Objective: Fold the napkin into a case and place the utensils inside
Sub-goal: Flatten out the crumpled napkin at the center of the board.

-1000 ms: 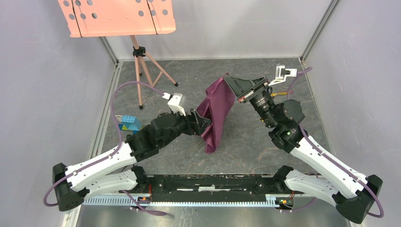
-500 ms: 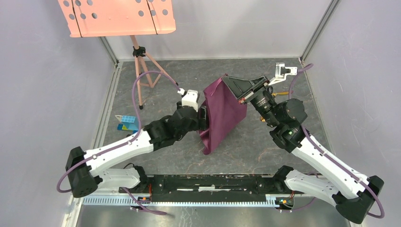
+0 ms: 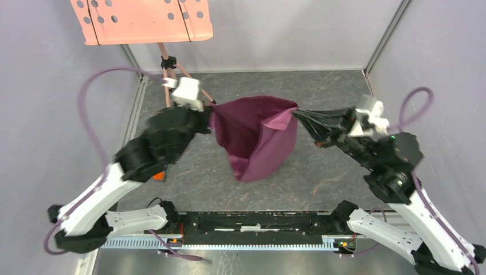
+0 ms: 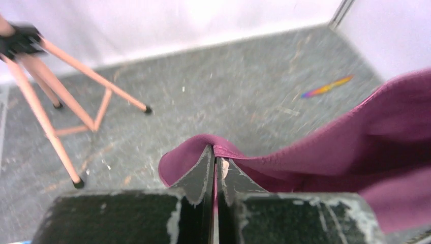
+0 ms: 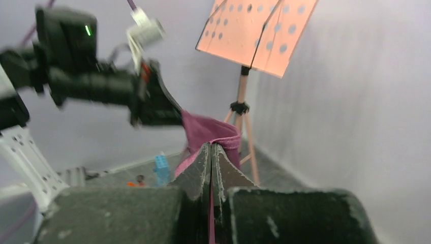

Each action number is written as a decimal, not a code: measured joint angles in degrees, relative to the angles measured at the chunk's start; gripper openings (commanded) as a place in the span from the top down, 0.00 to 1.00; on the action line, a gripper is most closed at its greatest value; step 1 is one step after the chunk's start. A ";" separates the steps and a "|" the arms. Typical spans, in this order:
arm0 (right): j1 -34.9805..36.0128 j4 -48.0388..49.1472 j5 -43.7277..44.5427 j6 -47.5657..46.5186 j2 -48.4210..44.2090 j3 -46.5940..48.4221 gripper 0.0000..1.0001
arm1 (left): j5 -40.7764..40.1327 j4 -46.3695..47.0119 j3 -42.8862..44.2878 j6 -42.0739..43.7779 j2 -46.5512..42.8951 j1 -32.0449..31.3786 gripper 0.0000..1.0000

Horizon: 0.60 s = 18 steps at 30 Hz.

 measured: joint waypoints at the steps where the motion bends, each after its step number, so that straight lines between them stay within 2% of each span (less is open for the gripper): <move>1: -0.02 -1.60 -1.09 -3.63 -1.64 0.52 1.00 | 0.98 -1.18 1.84 1.14 -2.64 0.00 0.98; 5: -0.07 -4.87 -7.21 -14.25 -7.21 1.95 1.00 | 6.38 -4.63 9.75 3.10 -11.61 0.00 0.98; 10: -0.04 -4.37 -11.89 -19.19 -7.78 4.72 1.00 | 11.80 -6.19 16.90 3.21 -19.30 0.00 0.98; 15: -0.04 -4.24 -4.70 -19.37 -4.83 4.87 1.00 | 10.32 -6.88 18.97 3.21 -18.78 0.00 0.98; 18: -0.07 -3.52 3.72 -17.38 0.74 4.26 0.91 | 8.22 -9.42 21.03 3.19 -11.80 0.02 0.98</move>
